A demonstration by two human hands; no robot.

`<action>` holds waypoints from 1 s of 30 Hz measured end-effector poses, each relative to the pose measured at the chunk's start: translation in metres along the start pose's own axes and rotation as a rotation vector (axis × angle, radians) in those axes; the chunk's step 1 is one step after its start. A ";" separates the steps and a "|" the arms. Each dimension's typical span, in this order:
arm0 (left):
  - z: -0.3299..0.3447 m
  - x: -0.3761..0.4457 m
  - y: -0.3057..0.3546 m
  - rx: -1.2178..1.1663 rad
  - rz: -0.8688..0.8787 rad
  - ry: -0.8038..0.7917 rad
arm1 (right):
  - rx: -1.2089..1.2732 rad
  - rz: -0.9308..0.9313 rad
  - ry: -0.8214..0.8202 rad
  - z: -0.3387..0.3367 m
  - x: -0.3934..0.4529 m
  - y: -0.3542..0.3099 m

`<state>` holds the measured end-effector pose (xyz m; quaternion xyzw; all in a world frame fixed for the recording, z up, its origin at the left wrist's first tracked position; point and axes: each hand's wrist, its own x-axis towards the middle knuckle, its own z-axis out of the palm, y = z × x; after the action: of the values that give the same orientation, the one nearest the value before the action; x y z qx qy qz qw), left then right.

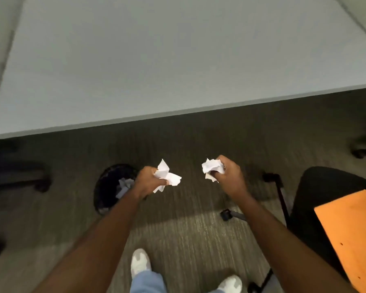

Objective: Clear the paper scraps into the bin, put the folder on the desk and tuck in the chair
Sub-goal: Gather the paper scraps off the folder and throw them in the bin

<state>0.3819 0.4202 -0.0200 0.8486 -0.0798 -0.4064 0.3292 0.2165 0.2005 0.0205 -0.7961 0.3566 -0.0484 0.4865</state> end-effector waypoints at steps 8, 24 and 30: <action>-0.101 0.023 -0.155 0.177 -0.211 0.278 | 0.175 0.183 -0.243 0.245 0.010 -0.041; -0.106 0.122 -0.282 0.422 -0.195 0.186 | 0.144 0.570 -0.321 0.456 0.047 0.022; -0.112 0.119 -0.281 0.537 -0.163 0.103 | -0.057 0.563 -0.573 0.467 0.054 0.010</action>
<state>0.5066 0.6439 -0.2202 0.9285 -0.0994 -0.3522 0.0624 0.4490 0.5098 -0.2459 -0.6616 0.4121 0.3204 0.5383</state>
